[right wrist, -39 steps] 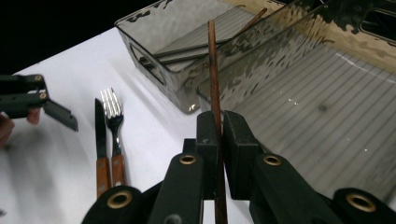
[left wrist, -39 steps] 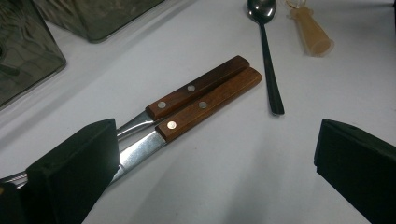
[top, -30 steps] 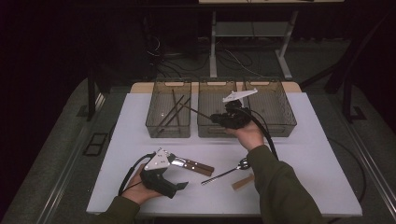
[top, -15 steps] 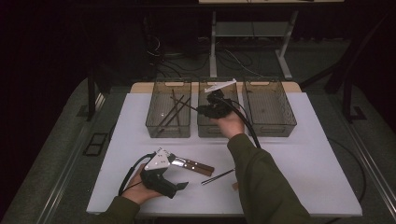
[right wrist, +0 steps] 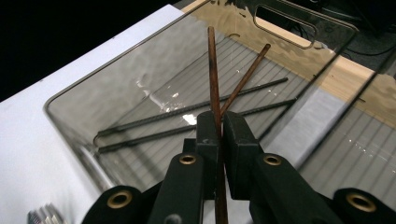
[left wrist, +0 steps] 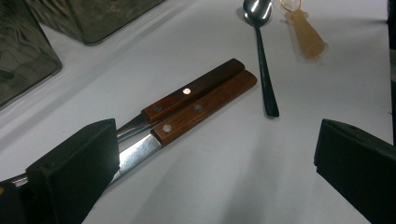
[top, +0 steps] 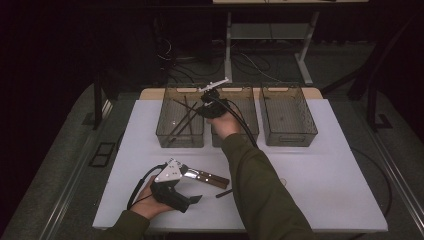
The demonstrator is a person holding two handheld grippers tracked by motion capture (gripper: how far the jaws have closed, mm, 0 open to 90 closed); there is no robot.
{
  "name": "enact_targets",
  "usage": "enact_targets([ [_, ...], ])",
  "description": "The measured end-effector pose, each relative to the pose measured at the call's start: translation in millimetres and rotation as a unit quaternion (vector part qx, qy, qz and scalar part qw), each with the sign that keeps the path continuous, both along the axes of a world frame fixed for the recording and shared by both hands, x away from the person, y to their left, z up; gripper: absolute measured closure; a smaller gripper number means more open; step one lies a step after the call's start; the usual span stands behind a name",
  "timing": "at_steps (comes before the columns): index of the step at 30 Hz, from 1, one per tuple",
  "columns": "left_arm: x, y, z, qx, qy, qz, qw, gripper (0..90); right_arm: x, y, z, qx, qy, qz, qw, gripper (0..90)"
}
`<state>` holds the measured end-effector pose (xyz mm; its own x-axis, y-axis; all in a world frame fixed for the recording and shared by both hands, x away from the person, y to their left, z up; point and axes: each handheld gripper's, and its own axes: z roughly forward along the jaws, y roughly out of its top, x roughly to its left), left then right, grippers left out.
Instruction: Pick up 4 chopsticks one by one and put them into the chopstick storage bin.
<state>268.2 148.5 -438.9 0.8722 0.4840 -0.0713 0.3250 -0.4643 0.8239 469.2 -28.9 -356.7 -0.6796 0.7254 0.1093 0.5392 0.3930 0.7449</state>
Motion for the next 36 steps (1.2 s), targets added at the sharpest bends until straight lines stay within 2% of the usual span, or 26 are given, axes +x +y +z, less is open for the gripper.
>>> enact_targets([
  [11,0.3,0.3,0.7,-0.005,0.001,-0.001,1.0,0.0,16.7,31.9,-9.1,-0.024,0.005,-0.006,0.9997,84.8],
  [19,0.6,0.7,1.0,-0.005,0.001,-0.003,1.0,0.0,19.4,46.2,-14.7,-0.031,0.005,0.001,0.9995,82.8],
  [21,0.4,1.1,1.3,-0.006,0.001,-0.004,1.0,0.0,18.5,47.0,-14.6,-0.029,0.005,-0.003,0.9995,74.2],
  [24,1.0,1.3,1.3,-0.005,-0.001,-0.003,1.0,0.0,17.6,44.7,-12.3,-0.022,0.011,-0.004,0.9997,67.1],
  [27,1.1,1.4,1.4,-0.003,-0.004,-0.004,1.0,0.0,16.3,41.1,-8.8,-0.014,0.02,-0.009,0.9997,63.7],
  [32,0.7,1.5,1.4,-0.003,-0.002,-0.003,1.0,0.0,13.0,34.3,-2.8,0.006,0.029,-0.008,0.9995,61.2],
  [33,0.7,1.7,1.4,-0.003,-0.002,-0.003,1.0,0.0,11.5,33.3,-1.7,0.016,0.032,-0.003,0.9994,61.0],
  [36,0.8,1.8,1.2,-0.004,-0.002,-0.002,1.0,0.0,3.2,29.8,2.4,0.021,0.031,0.014,0.9992,64.4],
])
